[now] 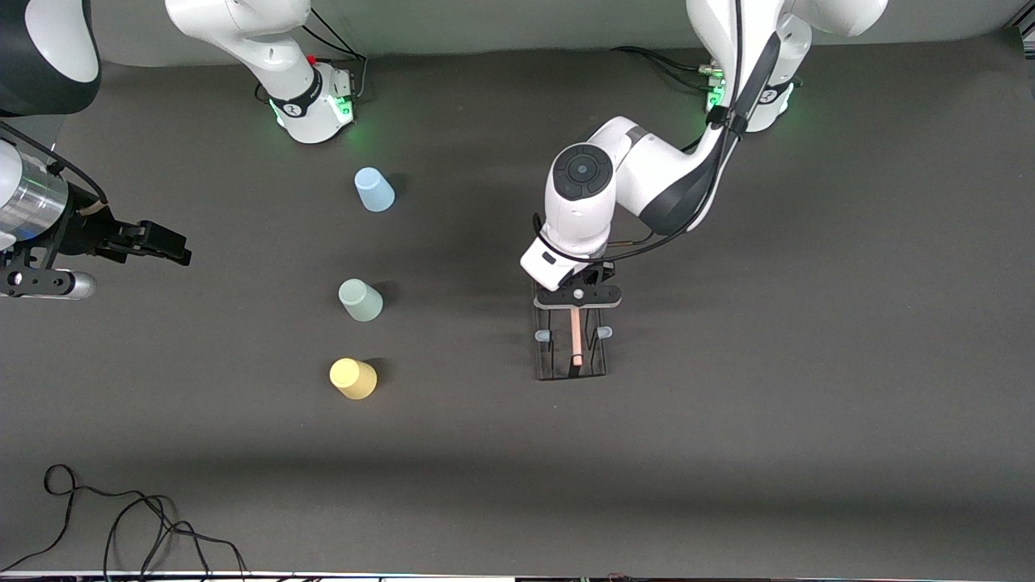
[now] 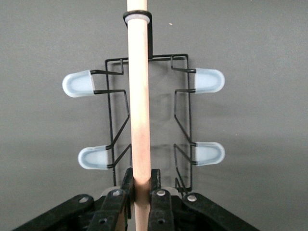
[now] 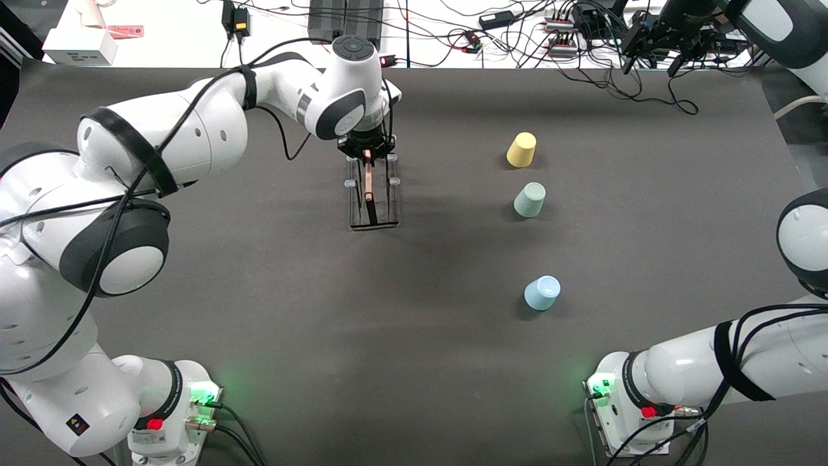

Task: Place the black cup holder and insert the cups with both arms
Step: 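Carry the holder to mid-table with the left gripper while the right gripper reaches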

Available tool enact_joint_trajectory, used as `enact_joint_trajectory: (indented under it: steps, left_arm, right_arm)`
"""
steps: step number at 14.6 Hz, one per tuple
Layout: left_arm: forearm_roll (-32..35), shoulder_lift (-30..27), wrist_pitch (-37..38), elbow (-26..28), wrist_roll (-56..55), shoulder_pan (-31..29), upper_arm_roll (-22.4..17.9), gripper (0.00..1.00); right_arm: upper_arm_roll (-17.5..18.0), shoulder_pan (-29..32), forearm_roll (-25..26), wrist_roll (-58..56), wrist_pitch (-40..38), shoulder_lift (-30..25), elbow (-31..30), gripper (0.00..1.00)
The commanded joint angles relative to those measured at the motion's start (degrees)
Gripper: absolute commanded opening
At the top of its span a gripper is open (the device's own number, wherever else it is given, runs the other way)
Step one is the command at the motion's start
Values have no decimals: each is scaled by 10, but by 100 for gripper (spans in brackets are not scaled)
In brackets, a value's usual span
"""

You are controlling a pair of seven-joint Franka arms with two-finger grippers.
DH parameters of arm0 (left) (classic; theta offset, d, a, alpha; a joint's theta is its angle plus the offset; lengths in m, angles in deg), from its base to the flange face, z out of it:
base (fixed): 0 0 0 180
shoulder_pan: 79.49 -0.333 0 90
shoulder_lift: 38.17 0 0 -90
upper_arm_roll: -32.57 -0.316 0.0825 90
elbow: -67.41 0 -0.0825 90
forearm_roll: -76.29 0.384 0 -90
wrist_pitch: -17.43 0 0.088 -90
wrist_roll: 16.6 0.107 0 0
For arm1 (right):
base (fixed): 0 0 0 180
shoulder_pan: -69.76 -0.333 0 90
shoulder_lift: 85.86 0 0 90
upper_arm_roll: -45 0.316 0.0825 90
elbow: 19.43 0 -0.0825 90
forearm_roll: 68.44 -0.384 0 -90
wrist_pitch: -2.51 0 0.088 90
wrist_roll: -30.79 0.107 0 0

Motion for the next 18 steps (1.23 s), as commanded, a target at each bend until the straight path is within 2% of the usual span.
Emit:
enact_joint_trajectory:
  steps: [1,7,8,9,11,12,13,16,18]
  left_arm:
    - [6,-2,-4,-4,-13,13,-11,0]
    - [8,1,-4,-4,-13,14,-11,0]
    - [8,1,-4,-4,-12,14,-11,8]
    - [13,1,-5,-4,-10,13,-11,69]
    - [17,1,-19,-5,-12,12,-11,80]
    - [17,1,-14,-5,-11,12,-11,94]
    - [17,-4,-11,-6,-9,10,-11,100]
    - [16,-18,-3,-21,-5,3,-15,100]
    - [17,-35,8,-24,7,-24,-16,100]
  right_arm:
    - [3,5,11,-14,-12,5,13,100]
    - [8,-3,4,-6,-2,8,-8,100]
    - [9,-15,4,-4,0,11,-11,100]
    - [9,-29,3,-3,6,14,-19,100]
    - [9,-52,3,24,53,7,-68,100]
    - [9,-63,3,45,76,7,-91,100]
    - [9,-74,3,61,101,7,-114,100]
    - [8,-93,3,105,181,6,-188,100]
    - [9,-96,3,109,246,5,-240,100]
